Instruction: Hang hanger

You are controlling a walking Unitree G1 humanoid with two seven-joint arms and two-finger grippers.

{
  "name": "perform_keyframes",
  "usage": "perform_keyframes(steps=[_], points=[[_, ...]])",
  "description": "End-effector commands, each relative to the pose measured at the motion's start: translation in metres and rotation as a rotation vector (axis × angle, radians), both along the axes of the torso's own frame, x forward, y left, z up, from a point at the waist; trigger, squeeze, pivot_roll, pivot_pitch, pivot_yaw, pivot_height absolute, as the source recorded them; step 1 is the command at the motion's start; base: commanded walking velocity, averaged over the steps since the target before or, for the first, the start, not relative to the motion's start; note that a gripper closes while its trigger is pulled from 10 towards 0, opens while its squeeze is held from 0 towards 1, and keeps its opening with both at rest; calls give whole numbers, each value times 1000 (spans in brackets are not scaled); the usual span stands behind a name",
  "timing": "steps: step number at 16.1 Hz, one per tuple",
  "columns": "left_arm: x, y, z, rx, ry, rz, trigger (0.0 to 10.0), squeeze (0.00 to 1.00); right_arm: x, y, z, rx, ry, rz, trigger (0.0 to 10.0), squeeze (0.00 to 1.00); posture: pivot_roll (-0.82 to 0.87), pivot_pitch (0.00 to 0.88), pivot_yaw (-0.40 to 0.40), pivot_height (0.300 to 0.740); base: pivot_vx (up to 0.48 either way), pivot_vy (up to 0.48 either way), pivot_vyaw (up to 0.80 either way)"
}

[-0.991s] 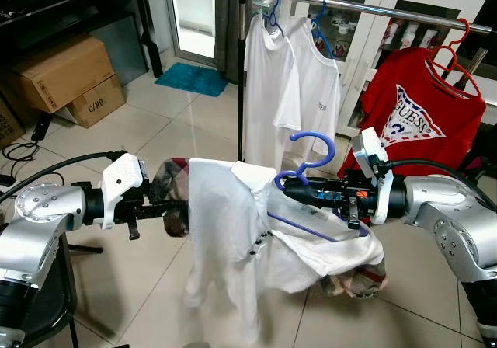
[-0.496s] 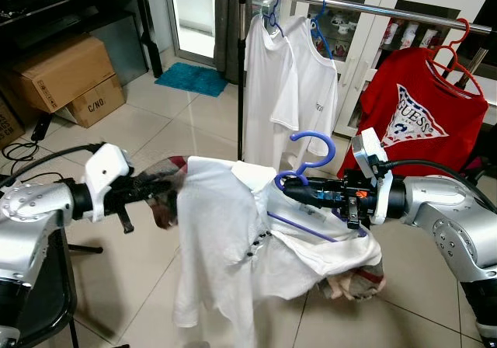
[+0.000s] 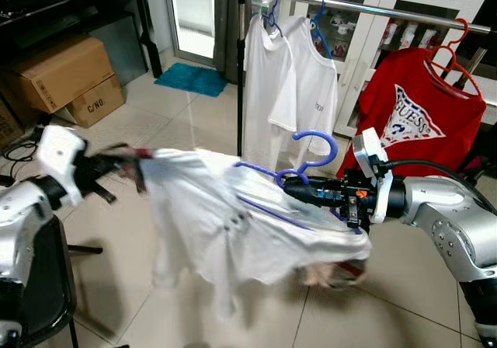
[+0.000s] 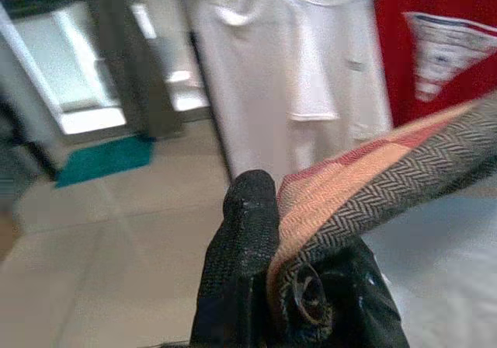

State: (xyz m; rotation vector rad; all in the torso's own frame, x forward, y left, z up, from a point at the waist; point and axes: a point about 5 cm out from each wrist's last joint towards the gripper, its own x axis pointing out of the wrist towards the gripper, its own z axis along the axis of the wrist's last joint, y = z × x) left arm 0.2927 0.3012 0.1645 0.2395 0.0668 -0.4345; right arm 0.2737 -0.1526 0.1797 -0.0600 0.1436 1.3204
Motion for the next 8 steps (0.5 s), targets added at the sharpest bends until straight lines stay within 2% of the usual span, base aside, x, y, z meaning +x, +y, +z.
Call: perform_keyframes(steps=[1, 2, 3, 5, 8], points=[[0, 17, 7, -25, -51, 125, 0, 0, 3, -6, 2, -12, -16, -23, 10000, 0, 2, 0, 13, 740, 0, 0, 0], [-1, 21, 6, -30, -60, 159, 0, 0, 3, -6, 2, -11, -16, -22, 10000, 0, 2, 0, 11, 740, 0, 0, 0], [0, 19, 5, -29, -64, 143, 0, 0, 3, -5, 3, -11, -17, -20, 10000, 0, 2, 0, 11, 740, 0, 0, 0], [4, 4, 6, -8, -84, 67, 0, 0, 2, -5, 3, -12, -20, -15, 10000, 0, 1, 0, 9, 740, 0, 0, 0], [13, -12, 18, 4, -156, 4, 0, 0, 1, -2, 4, -17, -25, -4, 10000, 0, -2, 0, 10, 740, 0, 0, 0]])
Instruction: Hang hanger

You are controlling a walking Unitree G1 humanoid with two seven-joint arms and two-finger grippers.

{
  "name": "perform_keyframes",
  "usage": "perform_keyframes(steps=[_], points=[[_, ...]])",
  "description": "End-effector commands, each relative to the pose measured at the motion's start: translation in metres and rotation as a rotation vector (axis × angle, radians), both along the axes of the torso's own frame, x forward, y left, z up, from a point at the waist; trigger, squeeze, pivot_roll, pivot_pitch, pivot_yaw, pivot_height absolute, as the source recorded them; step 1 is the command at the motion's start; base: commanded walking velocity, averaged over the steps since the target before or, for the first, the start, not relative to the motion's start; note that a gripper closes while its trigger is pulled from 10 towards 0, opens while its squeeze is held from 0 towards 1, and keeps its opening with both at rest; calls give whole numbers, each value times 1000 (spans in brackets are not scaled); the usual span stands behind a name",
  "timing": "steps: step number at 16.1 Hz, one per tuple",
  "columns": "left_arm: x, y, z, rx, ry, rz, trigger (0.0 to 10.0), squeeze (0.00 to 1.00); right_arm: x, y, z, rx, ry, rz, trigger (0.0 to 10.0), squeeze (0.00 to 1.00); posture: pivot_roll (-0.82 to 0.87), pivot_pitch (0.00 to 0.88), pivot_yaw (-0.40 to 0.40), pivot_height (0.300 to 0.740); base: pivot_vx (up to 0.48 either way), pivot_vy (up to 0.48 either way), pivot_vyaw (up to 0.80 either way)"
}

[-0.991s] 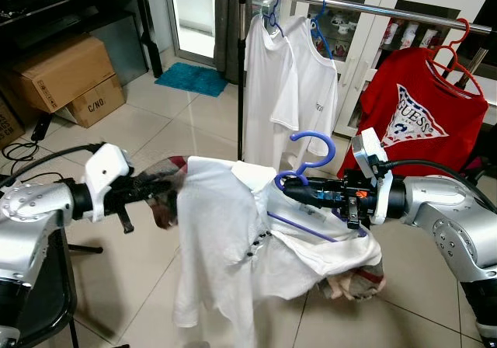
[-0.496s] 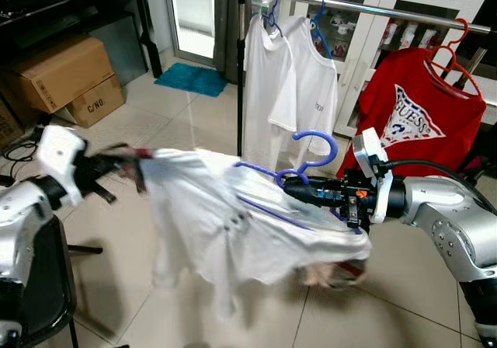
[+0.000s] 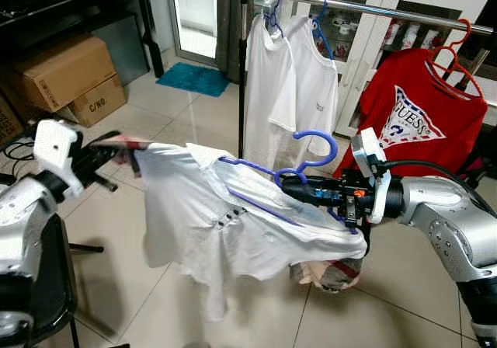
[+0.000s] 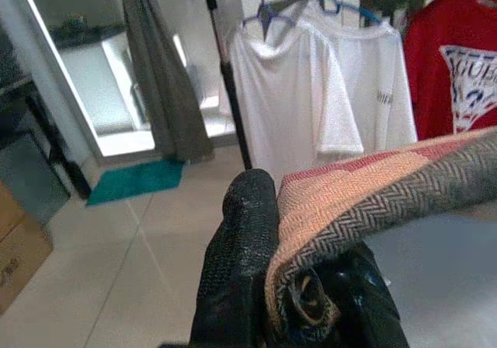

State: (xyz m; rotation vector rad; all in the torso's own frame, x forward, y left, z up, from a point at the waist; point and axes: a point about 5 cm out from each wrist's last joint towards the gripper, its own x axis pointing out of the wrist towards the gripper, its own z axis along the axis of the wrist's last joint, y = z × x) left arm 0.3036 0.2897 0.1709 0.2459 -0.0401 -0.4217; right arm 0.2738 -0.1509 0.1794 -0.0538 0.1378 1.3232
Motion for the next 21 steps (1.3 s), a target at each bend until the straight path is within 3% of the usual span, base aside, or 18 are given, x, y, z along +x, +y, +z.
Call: perform_keyframes(steps=[1, 2, 3, 4, 5, 6, 7, 8, 11, 14, 17, 20, 21], points=[[8, -6, 22, 13, -101, -13, 588, 0, 1, -2, 3, -33, -30, -11, 10000, 0, -3, 0, 12, 740, 0, 0, 0], [11, -10, 30, 2, -138, -26, 745, 0, 2, -1, 2, -45, -34, -24, 10000, 0, -8, 0, 17, 740, 0, 0, 0], [13, -14, 37, -22, -167, -43, 2118, 0, 4, -2, -1, -84, -41, -48, 10000, 0, -9, 0, 22, 740, 0, 0, 0], [13, -15, 38, -34, -165, -57, 2431, 0, 7, -4, -5, -123, -48, -77, 10000, 0, -10, 0, 24, 740, 0, 0, 0], [12, -14, 31, -11, -122, -58, 3647, 0, 9, -5, -8, -137, -48, -112, 10000, 0, -9, 0, 26, 740, 0, 0, 0], [11, -13, 26, 8, -96, -56, 3647, 0, 11, -6, -8, -134, -47, -128, 10000, 0, -10, 0, 27, 740, 0, 0, 0], [3, -7, 1, 89, 49, -61, 10000, 290, 16, -8, -5, -113, -61, -186, 10000, 0, -9, 0, 27, 740, 0, 0, 0], [-1, -4, -8, 113, 100, -49, 10000, 1000, 20, -8, -3, -105, -72, -224, 10000, 0, -8, 0, 25, 740, 0, 0, 0], [-12, 13, -31, 180, 209, 71, 10000, 1000, 28, -10, -1, -91, -64, -303, 10000, 0, -1, 0, 12, 740, 0, 0, 0], [-19, 20, -44, 228, 275, 135, 10000, 1000, 33, -12, -2, -120, -74, -353, 10000, 0, 3, 0, -2, 740, 0, 0, 0], [-14, 8, -41, 183, 238, 144, 10000, 1000, 39, -10, -1, -120, -70, -426, 10000, 0, 2, 0, -4, 740, 0, 0, 0], [-8, -10, -37, 146, 178, 83, 10000, 1000, 38, -9, -3, -115, -69, -443, 10000, 0, -2, 0, -2, 740, 0, 0, 0], [-1, -27, -28, 106, 127, 59, 10000, 1000, 40, -8, -3, -127, -85, -484, 10000, 0, -2, 0, -2, 740, 0, 0, 0]])
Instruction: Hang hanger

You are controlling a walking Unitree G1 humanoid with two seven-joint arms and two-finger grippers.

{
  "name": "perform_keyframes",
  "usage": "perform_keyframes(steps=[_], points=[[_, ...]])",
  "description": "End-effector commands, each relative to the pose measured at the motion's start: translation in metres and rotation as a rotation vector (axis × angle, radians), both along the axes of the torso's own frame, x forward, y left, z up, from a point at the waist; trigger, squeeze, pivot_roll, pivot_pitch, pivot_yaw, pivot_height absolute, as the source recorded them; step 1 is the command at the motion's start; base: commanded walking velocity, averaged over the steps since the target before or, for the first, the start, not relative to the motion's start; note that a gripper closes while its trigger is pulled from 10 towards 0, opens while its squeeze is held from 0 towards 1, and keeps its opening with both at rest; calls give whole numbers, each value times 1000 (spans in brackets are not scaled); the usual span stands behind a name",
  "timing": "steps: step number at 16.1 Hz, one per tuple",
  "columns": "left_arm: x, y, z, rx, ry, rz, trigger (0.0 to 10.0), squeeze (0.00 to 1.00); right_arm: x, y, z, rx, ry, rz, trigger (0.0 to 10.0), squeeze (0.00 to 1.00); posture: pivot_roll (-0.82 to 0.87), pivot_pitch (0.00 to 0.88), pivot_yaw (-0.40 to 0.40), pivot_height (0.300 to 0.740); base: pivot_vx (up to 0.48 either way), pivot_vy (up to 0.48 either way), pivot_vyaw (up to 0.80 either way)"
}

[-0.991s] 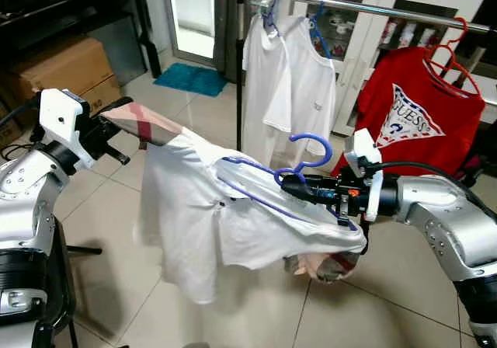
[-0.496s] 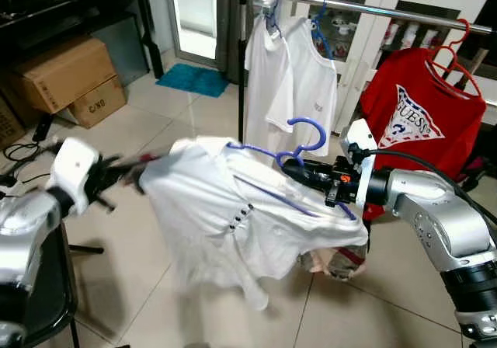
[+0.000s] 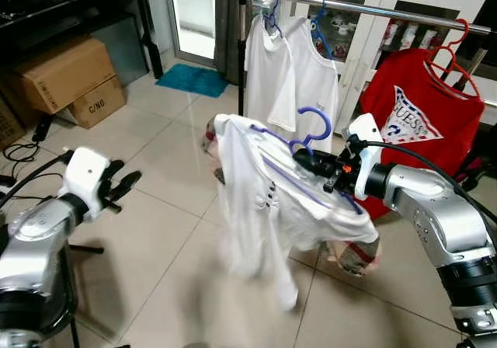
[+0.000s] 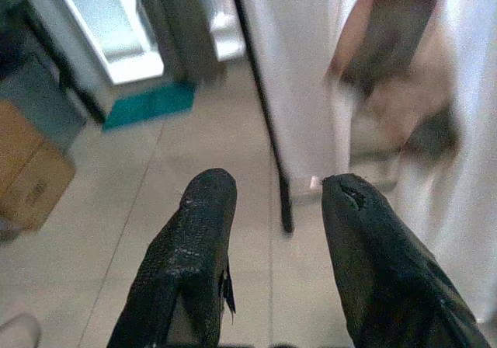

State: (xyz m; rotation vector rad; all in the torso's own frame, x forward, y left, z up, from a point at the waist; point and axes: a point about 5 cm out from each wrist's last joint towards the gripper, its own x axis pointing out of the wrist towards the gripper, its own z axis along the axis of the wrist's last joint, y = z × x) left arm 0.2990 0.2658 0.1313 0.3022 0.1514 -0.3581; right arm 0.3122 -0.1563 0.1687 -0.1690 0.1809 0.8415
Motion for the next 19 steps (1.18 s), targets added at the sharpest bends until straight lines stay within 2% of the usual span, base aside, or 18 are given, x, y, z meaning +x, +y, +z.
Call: perform_keyframes(steps=[1, 2, 4, 5, 7, 8, 11, 12, 13, 14, 15, 19], points=[[14, -32, 24, -57, -107, -53, 10000, 1000, 4, 0, 7, 3, -51, -69, 10000, 0, 0, 0, -5, 740, 0, 0, 0], [23, -59, 34, -139, -154, -98, 10000, 1000, 9, 4, 7, 13, -70, -138, 10000, 0, 0, 0, -9, 740, 0, 0, 0], [30, -86, 38, -185, -170, -164, 10000, 1000, 12, 9, 7, 53, -69, -208, 10000, 0, -4, 0, -8, 740, 0, 0, 0], [36, -108, 36, -183, -169, -205, 10000, 1000, 13, 17, 5, 93, -58, -242, 10000, 0, -12, 0, -2, 740, 0, 0, 0], [40, -119, 33, -153, -163, -200, 10000, 988, 10, 24, 3, 117, -51, -244, 10000, 0, -17, 0, 3, 740, 0, 0, 0], [41, -127, 31, -134, -165, -171, 10000, 0, 7, 29, 3, 140, -47, -239, 10000, 0, -20, 0, 6, 740, 0, 0, 0], [43, -134, 27, -157, -161, -134, 10000, 0, 5, 37, 5, 180, -45, -231, 10000, 0, -29, 0, 9, 740, 0, 0, 0], [47, -135, 28, -192, -165, -115, 8235, 0, 1, 41, 7, 193, -49, -204, 10000, 0, -34, 0, 11, 740, 0, 0, 0], [50, -136, 28, -200, -173, -112, 4706, 0, -1, 43, 8, 197, -51, -194, 10000, 0, -39, 0, 9, 740, 0, 0, 0], [53, -138, 30, -196, -182, -123, 2000, 0, -2, 44, 9, 201, -50, -186, 10000, 0, -40, 0, 7, 740, 0, 0, 0], [55, -140, 30, -192, -181, -130, 0, 0, -4, 46, 10, 208, -46, -176, 10000, 0, -40, 0, 5, 740, 0, 0, 0], [64, -141, 32, -172, -176, -146, 0, 0, -10, 53, 11, 222, -41, -140, 10000, 0, -44, 0, 9, 740, 0, 0, 0]])
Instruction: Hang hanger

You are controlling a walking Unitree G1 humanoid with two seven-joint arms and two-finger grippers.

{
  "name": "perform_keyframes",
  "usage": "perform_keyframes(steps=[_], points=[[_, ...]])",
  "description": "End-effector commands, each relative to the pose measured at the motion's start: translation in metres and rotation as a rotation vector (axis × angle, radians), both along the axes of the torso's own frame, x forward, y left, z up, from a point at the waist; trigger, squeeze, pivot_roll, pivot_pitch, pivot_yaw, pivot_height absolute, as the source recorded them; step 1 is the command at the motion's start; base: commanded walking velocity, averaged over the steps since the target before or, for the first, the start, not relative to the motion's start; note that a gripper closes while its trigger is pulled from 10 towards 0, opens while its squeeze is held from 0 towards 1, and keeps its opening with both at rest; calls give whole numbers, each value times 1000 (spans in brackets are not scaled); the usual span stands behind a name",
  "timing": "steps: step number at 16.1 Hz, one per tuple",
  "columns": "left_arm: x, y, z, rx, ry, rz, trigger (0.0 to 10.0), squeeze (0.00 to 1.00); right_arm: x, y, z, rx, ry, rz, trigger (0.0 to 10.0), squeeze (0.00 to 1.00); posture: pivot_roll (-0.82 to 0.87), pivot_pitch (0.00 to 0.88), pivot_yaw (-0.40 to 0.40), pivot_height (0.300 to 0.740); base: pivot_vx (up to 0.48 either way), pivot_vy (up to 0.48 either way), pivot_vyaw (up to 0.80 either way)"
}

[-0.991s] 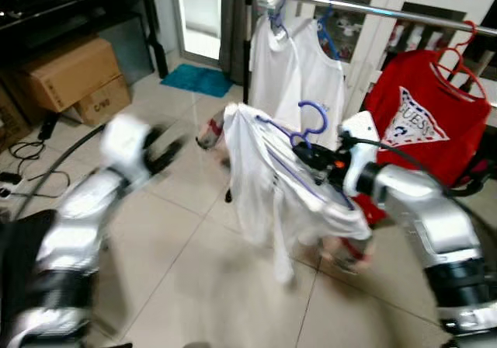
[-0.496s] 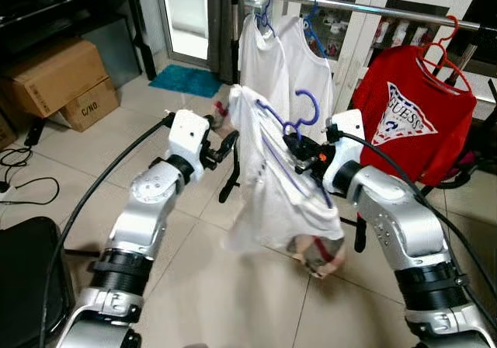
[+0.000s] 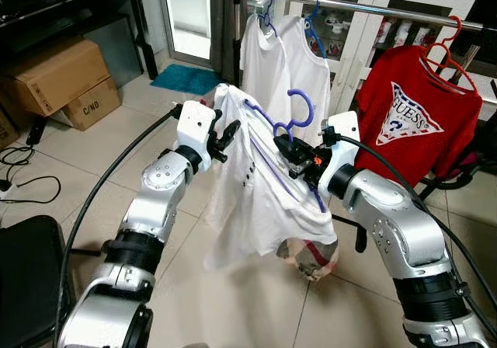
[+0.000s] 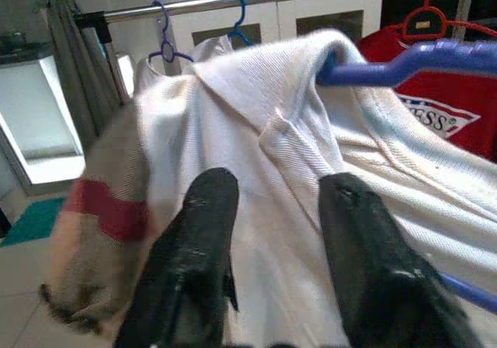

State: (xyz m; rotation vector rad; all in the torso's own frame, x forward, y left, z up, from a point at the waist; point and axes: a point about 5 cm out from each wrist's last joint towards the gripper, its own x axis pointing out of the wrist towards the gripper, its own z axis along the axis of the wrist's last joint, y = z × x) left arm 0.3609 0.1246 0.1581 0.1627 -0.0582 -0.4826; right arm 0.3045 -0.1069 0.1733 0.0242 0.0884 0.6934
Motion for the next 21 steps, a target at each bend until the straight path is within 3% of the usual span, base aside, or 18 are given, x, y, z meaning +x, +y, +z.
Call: perform_keyframes(steps=[1, 11, 12, 13, 14, 15, 16, 21], points=[[3, 1, 4, 14, -17, -9, 0, 0, -5, 5, 7, 22, -22, 29, 10000, 0, -44, 0, 9, 740, 0, 0, 0], [10, -3, 1, 21, 0, -44, 0, 0, -13, 9, 9, 30, -25, 61, 10000, 0, -56, 0, 25, 740, 0, 0, 0], [10, -4, 0, -8, 6, -38, 824, 0, -14, 10, 9, 28, -23, 67, 10000, 0, -57, 0, 29, 740, 0, 0, 0], [7, -5, 1, -49, -1, -39, 10000, 0, -14, 10, 8, 26, -21, 67, 10000, 0, -57, 0, 32, 740, 0, 0, 0], [6, -5, 2, -68, -6, -42, 10000, 0, -14, 10, 8, 26, -20, 67, 10000, 0, -57, 0, 32, 740, 0, 0, 0], [-2, -8, 1, -83, -32, -80, 10000, 1000, -14, 9, 7, 24, -15, 63, 10000, 0, -54, 0, 35, 740, 0, 0, 0], [-8, -8, -2, -70, -55, -85, 10000, 1000, -14, 9, 5, 23, -11, 62, 10000, 0, -51, 0, 33, 740, 0, 0, 0], [-10, -6, -1, -50, -95, -53, 10000, 1000, -13, 13, 4, 26, -2, 71, 10000, 0, -46, 0, 25, 740, 0, 0, 0]])
